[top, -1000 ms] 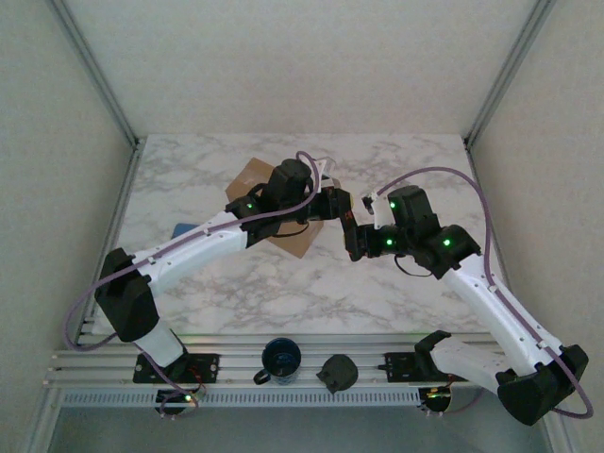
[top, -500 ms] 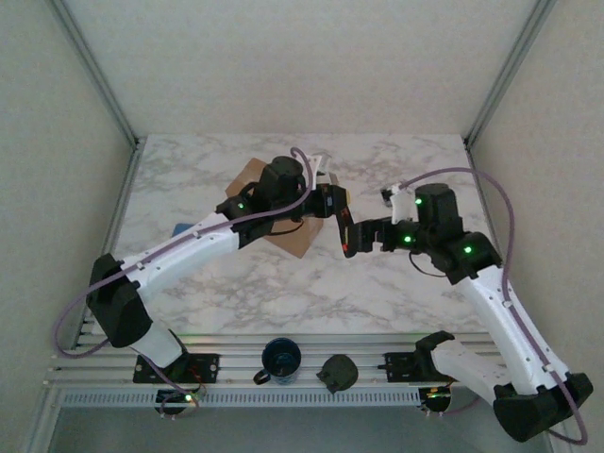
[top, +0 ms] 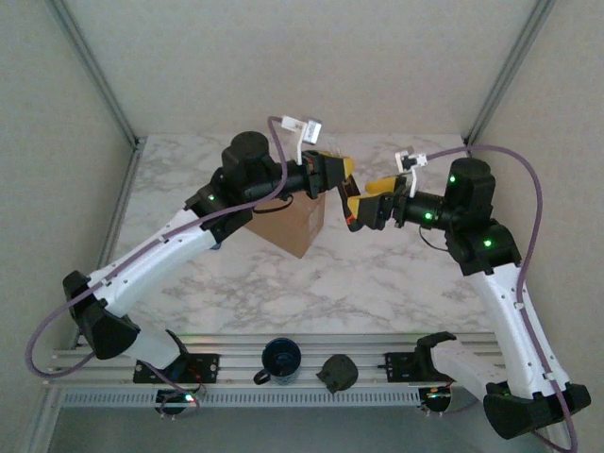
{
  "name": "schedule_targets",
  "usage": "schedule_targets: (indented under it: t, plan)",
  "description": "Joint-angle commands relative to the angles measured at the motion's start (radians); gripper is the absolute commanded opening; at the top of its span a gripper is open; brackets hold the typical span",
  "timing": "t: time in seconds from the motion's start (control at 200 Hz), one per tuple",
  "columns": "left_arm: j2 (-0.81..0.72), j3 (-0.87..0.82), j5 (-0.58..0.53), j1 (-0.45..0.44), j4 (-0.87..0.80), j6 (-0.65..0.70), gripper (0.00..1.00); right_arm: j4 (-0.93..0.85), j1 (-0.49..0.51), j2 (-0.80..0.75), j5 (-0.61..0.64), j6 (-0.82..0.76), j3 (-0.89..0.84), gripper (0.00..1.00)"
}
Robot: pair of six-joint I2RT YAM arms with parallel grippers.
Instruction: Unpack the express box
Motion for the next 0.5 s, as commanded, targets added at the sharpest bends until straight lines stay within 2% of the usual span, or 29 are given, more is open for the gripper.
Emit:
schedule_targets:
  t: [0.0, 0.16, 0.295, 0.496]
  plan:
    - [-0.023, 0.03, 0.049, 0.011, 0.108, 0.01, 0.0, 0.196, -0.007, 0.016, -0.089, 0.1, 0.015, 0.99]
    - [-0.014, 0.022, 0.062, 0.011, 0.216, -0.033, 0.0, 0.377, -0.007, 0.078, -0.175, 0.225, 0.013, 0.96]
    - [-0.012, 0.003, 0.05, 0.011, 0.306, -0.068, 0.0, 0.51, -0.007, 0.11, -0.226, 0.327, 0.005, 0.89]
    - [0.012, 0.01, 0.054, 0.011, 0.354, -0.098, 0.0, 0.551, -0.007, 0.122, -0.249, 0.364, 0.009, 0.75]
